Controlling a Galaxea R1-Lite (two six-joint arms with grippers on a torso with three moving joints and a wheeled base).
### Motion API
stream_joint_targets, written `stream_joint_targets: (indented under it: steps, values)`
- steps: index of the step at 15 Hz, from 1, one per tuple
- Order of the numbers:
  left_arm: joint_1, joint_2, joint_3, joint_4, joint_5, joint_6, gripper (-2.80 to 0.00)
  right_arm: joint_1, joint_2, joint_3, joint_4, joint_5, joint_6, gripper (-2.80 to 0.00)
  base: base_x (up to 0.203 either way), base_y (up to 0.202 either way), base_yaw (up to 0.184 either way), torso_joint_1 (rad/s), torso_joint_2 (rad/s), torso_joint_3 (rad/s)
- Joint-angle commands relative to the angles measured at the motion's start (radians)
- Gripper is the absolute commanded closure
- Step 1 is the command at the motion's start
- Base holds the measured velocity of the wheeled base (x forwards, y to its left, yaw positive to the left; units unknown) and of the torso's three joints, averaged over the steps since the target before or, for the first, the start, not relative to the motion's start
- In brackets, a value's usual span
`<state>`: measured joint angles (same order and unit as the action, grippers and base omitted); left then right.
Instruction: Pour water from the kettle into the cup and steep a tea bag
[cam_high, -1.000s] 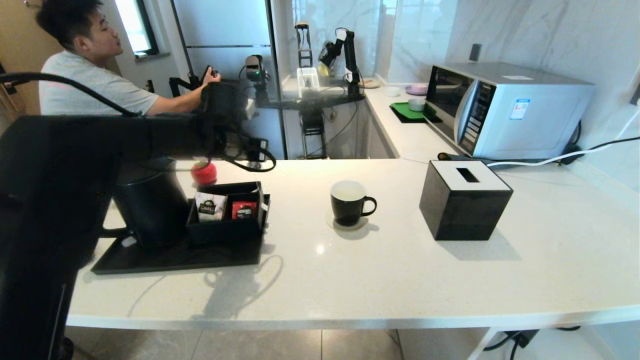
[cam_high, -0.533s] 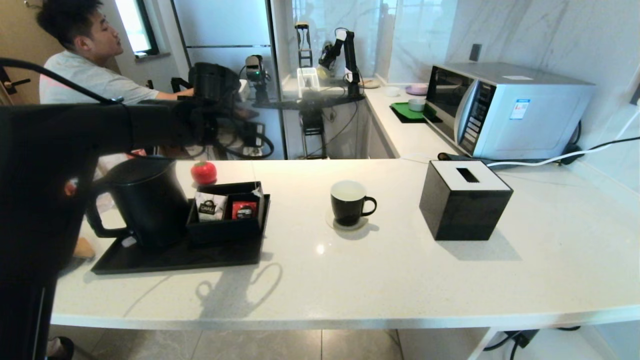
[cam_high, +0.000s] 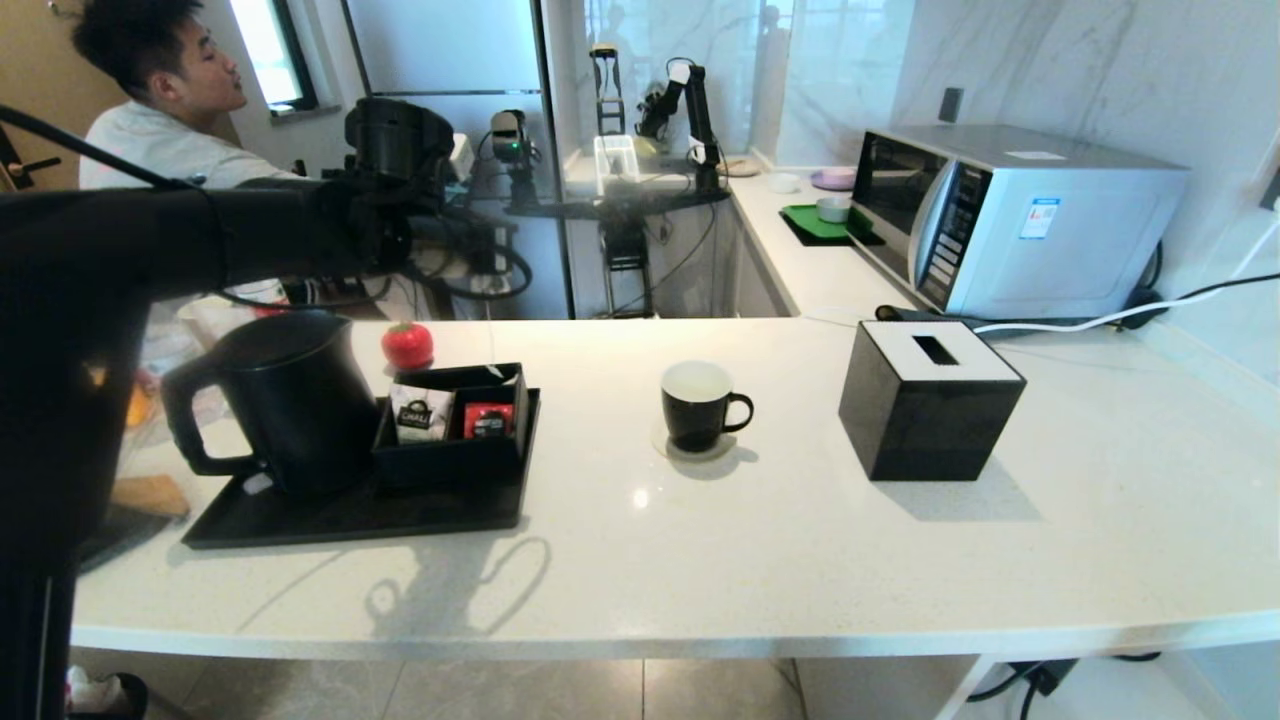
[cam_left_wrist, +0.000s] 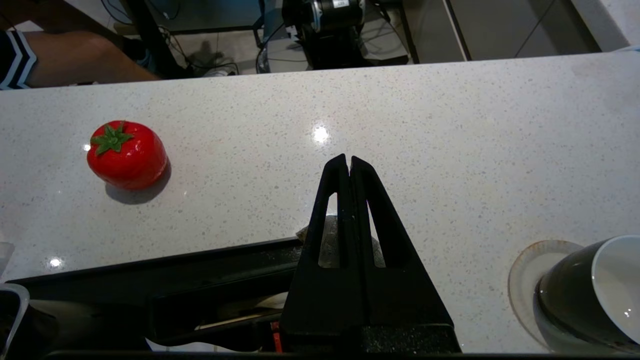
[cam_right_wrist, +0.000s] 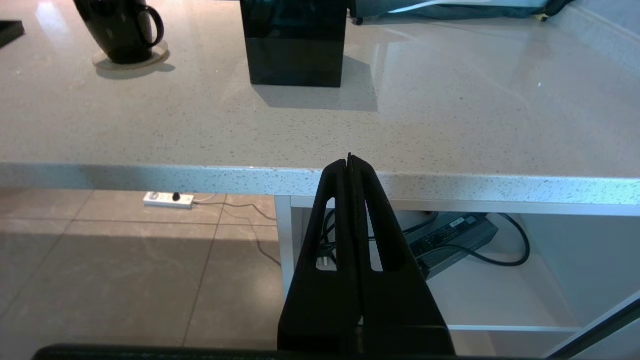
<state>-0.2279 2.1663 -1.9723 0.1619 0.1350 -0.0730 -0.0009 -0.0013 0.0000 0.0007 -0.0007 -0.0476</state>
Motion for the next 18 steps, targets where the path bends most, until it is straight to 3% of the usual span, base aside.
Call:
stream_joint_targets:
  steps: [1, 6, 10, 14, 18]
  values:
    - [-0.003, -0.017, -0.002, 0.001, 0.002, -0.001, 0.0, -0.001, 0.001, 0.0, 0.002, 0.011, -0.029, 0.0, 0.0, 0.0, 0.0, 0.0, 0.0, 0.0]
    - [-0.026, -0.054, 0.0, 0.001, 0.0, -0.014, 0.0, -0.001, 0.001, -0.003, -0.018, 0.017, -0.055, 0.0, 0.0, 0.0, 0.0, 0.0, 0.0, 0.0]
    - [-0.071, -0.1, 0.014, 0.002, 0.0, -0.029, 0.0, 0.004, 0.076, -0.121, -0.002, 0.139, -0.057, 0.0, 0.0, 0.0, 0.0, 0.0, 0.0, 0.0]
    - [-0.132, -0.153, 0.054, 0.001, 0.002, -0.049, 0.0, 0.045, 0.41, -0.267, -0.073, 0.214, -0.058, 0.0, 0.0, 0.0, 0.0, 0.0, 0.0, 0.0]
    - [-0.173, -0.218, 0.113, -0.001, 0.005, -0.051, 0.0, 0.09, 0.869, -0.398, -0.332, 0.33, -0.062, 0.0, 0.0, 0.0, 0.0, 0.0, 0.0, 0.0]
